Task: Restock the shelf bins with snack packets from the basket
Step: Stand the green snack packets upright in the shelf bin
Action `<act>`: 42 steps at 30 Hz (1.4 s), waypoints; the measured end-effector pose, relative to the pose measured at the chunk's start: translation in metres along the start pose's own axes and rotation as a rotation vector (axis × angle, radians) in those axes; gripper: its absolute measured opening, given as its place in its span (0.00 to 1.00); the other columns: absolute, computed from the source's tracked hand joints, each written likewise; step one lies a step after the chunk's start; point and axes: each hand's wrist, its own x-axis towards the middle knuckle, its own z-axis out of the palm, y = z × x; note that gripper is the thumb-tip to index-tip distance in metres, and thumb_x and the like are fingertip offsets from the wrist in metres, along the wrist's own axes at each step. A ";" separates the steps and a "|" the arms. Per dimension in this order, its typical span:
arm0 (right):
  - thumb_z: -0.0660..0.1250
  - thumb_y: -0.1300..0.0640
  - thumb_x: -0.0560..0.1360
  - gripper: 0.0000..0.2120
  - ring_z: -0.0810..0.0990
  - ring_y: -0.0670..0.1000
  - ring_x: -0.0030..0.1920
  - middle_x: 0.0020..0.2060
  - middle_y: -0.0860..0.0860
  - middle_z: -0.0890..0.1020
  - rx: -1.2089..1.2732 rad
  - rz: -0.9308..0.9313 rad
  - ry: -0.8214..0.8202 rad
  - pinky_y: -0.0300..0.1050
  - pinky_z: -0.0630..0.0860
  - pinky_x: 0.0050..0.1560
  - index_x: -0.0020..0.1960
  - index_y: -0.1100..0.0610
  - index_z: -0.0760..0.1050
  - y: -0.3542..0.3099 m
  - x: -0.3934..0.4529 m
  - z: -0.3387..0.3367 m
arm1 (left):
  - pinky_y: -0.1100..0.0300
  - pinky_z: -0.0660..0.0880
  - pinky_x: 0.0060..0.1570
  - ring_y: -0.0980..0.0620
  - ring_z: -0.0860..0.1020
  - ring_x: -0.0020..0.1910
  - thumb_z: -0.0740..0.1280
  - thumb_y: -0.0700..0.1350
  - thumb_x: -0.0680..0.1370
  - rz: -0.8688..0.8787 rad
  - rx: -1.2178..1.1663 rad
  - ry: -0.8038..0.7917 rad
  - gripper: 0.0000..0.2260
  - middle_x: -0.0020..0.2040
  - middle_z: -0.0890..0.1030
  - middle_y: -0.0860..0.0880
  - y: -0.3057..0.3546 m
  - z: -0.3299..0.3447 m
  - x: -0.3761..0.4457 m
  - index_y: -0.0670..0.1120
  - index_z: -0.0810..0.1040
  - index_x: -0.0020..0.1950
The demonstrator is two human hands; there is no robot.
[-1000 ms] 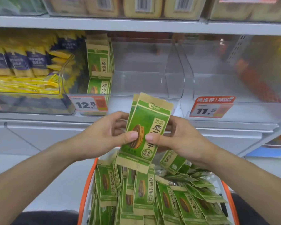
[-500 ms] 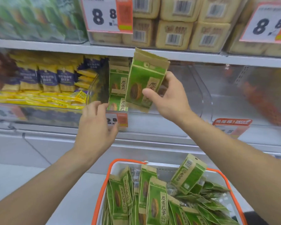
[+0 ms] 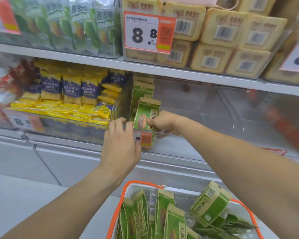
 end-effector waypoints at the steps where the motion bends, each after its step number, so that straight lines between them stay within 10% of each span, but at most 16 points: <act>1: 0.66 0.54 0.81 0.11 0.83 0.59 0.56 0.57 0.60 0.82 0.070 0.010 -0.053 0.58 0.81 0.56 0.60 0.59 0.77 -0.002 0.000 0.000 | 0.44 0.73 0.53 0.37 0.71 0.61 0.74 0.45 0.69 0.001 0.004 -0.001 0.22 0.61 0.73 0.39 0.000 0.000 0.000 0.40 0.75 0.60; 12: 0.69 0.59 0.78 0.02 0.83 0.47 0.29 0.31 0.50 0.84 0.340 0.119 -0.216 0.43 0.76 0.37 0.47 0.55 0.78 -0.016 0.009 0.010 | 0.45 0.70 0.59 0.39 0.69 0.65 0.75 0.45 0.68 -0.040 -0.003 0.052 0.22 0.62 0.73 0.41 -0.002 -0.008 0.004 0.42 0.76 0.60; 17: 0.69 0.63 0.78 0.02 0.84 0.49 0.38 0.36 0.51 0.85 0.398 0.029 -0.207 0.41 0.77 0.37 0.48 0.57 0.79 -0.020 0.012 0.010 | 0.45 0.70 0.59 0.40 0.69 0.64 0.74 0.46 0.68 -0.053 -0.021 0.060 0.22 0.61 0.73 0.42 -0.003 -0.008 0.005 0.43 0.76 0.60; 23: 0.80 0.59 0.68 0.21 0.82 0.52 0.54 0.52 0.51 0.84 0.225 -0.198 0.309 0.49 0.79 0.57 0.58 0.59 0.77 -0.020 0.028 0.004 | 0.46 0.69 0.61 0.41 0.68 0.66 0.73 0.48 0.69 -0.054 -0.024 0.075 0.19 0.63 0.72 0.42 -0.002 -0.005 0.005 0.44 0.76 0.58; 42: 0.81 0.53 0.67 0.27 0.80 0.50 0.55 0.54 0.46 0.80 -0.132 -0.296 0.225 0.53 0.80 0.58 0.59 0.49 0.70 -0.029 0.023 0.014 | 0.42 0.67 0.65 0.37 0.65 0.69 0.74 0.46 0.67 -0.120 -0.028 0.160 0.20 0.66 0.70 0.39 -0.009 -0.011 0.012 0.44 0.76 0.57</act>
